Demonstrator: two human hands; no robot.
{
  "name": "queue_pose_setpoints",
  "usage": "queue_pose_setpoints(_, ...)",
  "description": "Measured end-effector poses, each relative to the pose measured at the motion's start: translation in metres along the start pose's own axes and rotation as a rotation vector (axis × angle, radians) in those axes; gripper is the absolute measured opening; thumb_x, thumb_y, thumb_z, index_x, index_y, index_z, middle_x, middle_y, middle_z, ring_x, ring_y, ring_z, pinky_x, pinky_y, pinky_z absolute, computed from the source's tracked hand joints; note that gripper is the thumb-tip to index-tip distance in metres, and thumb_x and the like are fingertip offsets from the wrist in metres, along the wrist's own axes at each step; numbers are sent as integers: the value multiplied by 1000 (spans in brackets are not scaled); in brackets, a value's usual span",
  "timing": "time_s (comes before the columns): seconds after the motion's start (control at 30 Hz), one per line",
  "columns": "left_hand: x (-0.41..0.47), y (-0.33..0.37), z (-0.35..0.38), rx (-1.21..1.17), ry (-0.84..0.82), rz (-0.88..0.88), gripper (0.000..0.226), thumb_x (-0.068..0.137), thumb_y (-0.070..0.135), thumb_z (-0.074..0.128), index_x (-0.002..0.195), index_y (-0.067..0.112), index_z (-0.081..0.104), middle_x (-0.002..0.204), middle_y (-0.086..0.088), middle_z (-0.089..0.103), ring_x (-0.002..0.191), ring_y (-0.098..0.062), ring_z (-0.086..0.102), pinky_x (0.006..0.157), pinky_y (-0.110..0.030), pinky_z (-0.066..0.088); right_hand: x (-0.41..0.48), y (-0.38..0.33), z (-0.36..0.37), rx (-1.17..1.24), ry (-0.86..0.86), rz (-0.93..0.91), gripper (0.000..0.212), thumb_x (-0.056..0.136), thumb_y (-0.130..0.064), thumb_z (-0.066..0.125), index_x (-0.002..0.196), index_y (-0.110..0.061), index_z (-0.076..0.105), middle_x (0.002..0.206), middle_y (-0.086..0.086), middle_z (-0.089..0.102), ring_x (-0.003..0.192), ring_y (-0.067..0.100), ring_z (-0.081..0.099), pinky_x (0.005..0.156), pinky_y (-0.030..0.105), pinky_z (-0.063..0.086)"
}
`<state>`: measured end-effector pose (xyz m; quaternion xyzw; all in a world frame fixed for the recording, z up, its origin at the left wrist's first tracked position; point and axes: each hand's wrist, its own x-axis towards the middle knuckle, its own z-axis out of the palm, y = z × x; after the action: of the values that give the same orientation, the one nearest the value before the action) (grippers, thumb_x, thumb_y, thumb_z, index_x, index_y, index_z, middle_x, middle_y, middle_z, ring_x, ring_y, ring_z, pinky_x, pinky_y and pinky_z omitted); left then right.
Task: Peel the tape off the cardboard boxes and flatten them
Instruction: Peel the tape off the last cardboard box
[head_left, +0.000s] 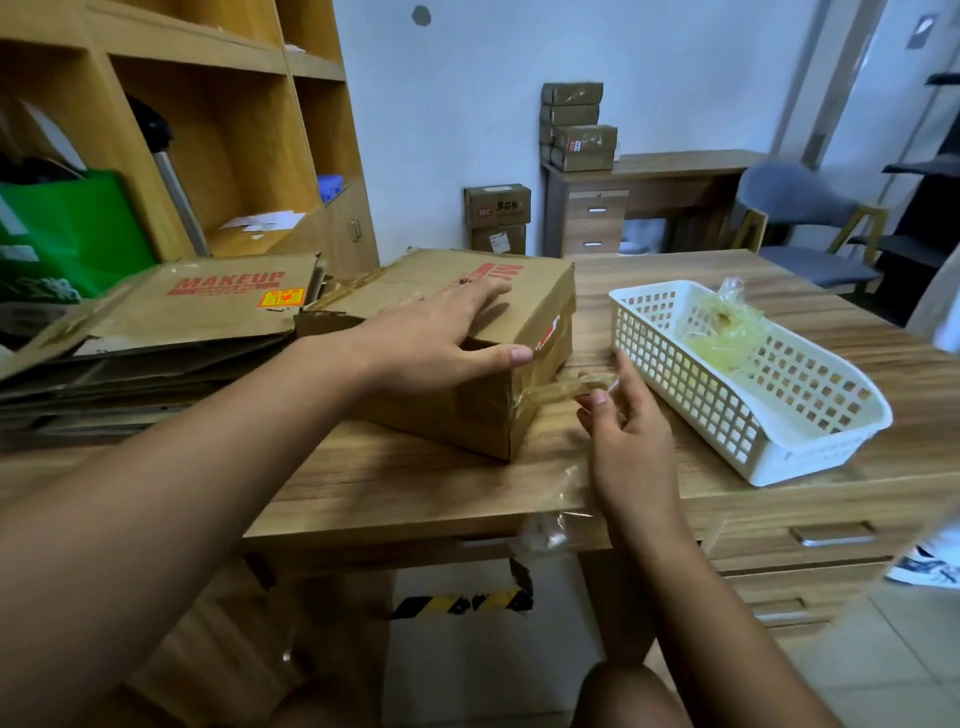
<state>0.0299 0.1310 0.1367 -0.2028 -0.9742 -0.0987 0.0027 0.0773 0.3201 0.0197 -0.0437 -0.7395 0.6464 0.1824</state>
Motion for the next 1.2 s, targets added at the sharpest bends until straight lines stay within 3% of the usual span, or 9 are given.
queue_pose_setpoints(0.17, -6, -29, -10, -2, -65, 70, 57, 91, 72, 42, 145, 62, 24, 159, 16, 31, 140, -16, 38, 110, -39, 35, 8, -10, -7, 254, -26, -13, 74, 90, 10, 59, 139, -44, 51, 124, 13, 62, 111, 31, 66, 100, 51, 54)
queue_pose_setpoints(0.23, -8, -31, -10, 39, -23, 93, 54, 95, 64, 43, 147, 58, 29, 158, 19, 33, 142, -12, 35, 107, -33, 32, 10, -9, -7, 255, -110, 20, 59, 90, 9, 58, 122, -40, 67, 113, 10, 65, 99, 26, 68, 90, 45, 59)
queue_pose_setpoints(0.3, -9, -30, -6, 119, 59, 102, 60, 88, 72, 33, 147, 59, 31, 156, 22, 35, 143, -12, 35, 108, -37, 36, 6, -11, -5, 275, -218, 70, 39, 94, 1, 58, 110, -31, 74, 106, 9, 66, 93, 21, 67, 73, 29, 57)
queue_pose_setpoints(0.4, -9, -26, 1, 203, 140, 72, 69, 77, 83, 18, 143, 66, 26, 154, 23, 38, 138, -17, 44, 100, -45, 47, 4, -12, -6, 249, -268, 20, 21, 96, -17, 65, 113, -28, 73, 110, 4, 72, 96, 17, 68, 70, 22, 54)
queue_pose_setpoints(0.57, -8, -20, 6, 261, 264, 41, 66, 78, 83, 18, 142, 68, 27, 151, 28, 39, 134, -18, 49, 90, -38, 50, 8, -18, -4, 209, -193, -15, 38, 94, -18, 70, 130, -32, 63, 109, -8, 73, 87, 5, 72, 60, 16, 52)
queue_pose_setpoints(0.63, -8, -18, 9, 266, 289, 29, 66, 79, 81, 19, 143, 66, 27, 151, 28, 38, 135, -17, 48, 91, -38, 48, 10, -16, -1, 169, -159, -32, 38, 94, -10, 70, 128, -26, 67, 105, -8, 75, 86, 6, 73, 63, 15, 52)
queue_pose_setpoints(0.77, -6, -20, 15, 265, 326, 16, 67, 81, 80, 15, 145, 63, 26, 152, 24, 39, 137, -17, 47, 93, -42, 50, 6, -10, 3, 121, -104, -94, 23, 94, -1, 67, 101, -20, 77, 85, -2, 75, 73, 4, 67, 61, 17, 51)
queue_pose_setpoints(1.03, -3, -17, 21, 275, 367, -6, 56, 91, 73, 25, 146, 61, 27, 153, 22, 39, 138, -17, 46, 92, -39, 49, -22, 0, 16, 53, 28, -219, 31, 94, -1, 67, 102, -29, 74, 104, -15, 74, 102, -5, 68, 93, 14, 52)
queue_pose_setpoints(1.2, -4, -19, 23, 272, 368, 7, 55, 93, 72, 26, 147, 61, 26, 154, 22, 37, 140, -16, 43, 96, -39, 48, -37, 0, 19, 45, 57, -260, 32, 93, 2, 66, 104, -26, 75, 111, -16, 73, 108, -7, 66, 96, 13, 50)
